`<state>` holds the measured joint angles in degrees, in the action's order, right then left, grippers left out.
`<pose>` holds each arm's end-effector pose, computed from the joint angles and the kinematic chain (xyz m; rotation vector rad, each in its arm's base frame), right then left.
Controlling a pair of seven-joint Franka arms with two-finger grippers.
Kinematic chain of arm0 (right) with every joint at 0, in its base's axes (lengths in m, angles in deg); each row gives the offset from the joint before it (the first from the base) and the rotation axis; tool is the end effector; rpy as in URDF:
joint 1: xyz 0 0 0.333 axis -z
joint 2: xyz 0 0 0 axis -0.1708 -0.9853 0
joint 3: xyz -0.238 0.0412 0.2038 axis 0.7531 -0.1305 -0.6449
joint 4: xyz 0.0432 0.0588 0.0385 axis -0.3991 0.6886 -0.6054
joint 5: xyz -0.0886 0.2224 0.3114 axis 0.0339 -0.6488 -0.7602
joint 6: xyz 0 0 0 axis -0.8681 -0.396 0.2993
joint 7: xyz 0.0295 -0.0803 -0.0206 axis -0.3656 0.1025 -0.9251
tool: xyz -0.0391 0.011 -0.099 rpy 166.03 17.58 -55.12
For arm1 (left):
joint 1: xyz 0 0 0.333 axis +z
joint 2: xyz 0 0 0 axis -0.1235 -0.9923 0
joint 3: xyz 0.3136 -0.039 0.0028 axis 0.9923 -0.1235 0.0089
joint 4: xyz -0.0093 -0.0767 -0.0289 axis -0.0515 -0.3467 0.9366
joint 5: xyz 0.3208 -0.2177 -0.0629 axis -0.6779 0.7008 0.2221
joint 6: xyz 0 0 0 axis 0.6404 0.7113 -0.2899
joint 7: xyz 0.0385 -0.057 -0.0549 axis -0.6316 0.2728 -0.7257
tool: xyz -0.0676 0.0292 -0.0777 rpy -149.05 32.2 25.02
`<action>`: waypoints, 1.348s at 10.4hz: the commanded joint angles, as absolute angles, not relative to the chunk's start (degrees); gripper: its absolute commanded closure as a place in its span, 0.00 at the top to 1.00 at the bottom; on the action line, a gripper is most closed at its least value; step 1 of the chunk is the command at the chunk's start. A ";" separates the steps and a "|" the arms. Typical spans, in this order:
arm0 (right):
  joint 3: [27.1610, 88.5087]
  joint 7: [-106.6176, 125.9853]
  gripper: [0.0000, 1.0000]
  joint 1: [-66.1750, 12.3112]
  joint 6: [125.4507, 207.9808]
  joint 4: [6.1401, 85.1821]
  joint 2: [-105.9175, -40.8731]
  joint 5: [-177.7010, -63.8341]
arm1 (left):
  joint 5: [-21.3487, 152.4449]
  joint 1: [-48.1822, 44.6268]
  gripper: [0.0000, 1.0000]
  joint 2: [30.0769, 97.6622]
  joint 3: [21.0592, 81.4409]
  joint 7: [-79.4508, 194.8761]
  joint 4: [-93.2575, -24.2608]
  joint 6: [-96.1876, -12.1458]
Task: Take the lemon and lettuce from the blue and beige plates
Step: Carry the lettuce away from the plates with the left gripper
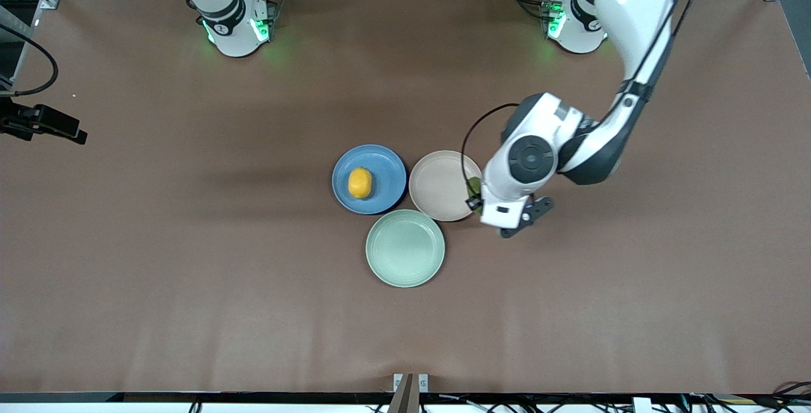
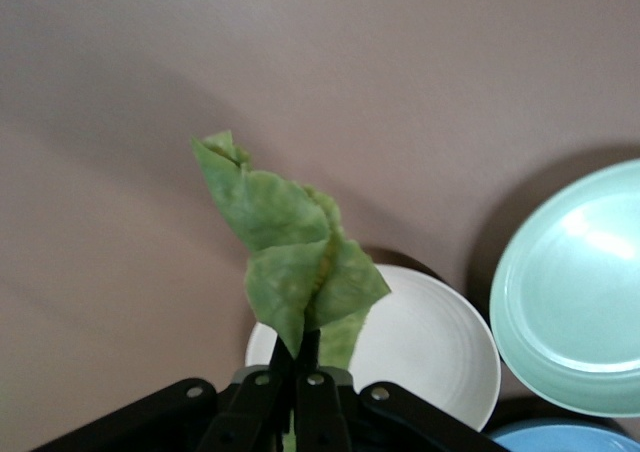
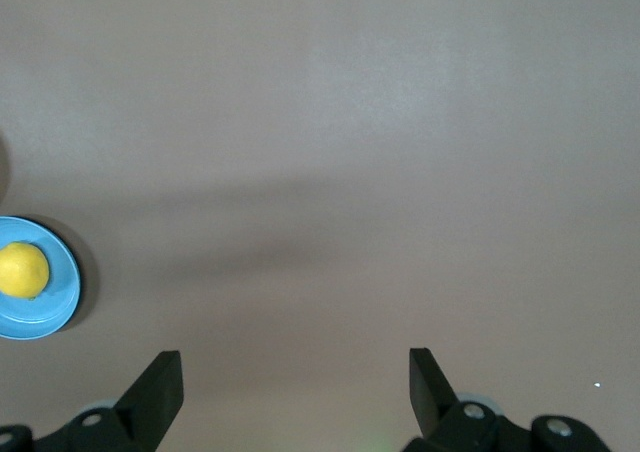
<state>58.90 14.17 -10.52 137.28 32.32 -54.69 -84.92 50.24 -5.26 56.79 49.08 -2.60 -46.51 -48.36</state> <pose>0.5703 -0.0533 0.6085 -3.1226 0.1429 0.1168 0.5985 -0.3330 0.3333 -2.9690 -0.8993 0.2286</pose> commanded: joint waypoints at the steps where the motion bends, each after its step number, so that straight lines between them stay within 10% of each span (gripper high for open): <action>1: 58.54 13.75 1.00 -10.01 136.96 31.19 -55.29 -84.71 | 48.82 -1.10 0.00 60.22 48.83 2.26 -48.25 -44.86; 14: 58.27 29.02 1.00 -20.02 144.24 31.72 -62.66 -89.09 | 38.02 11.04 0.00 51.97 48.92 10.20 -52.65 -43.35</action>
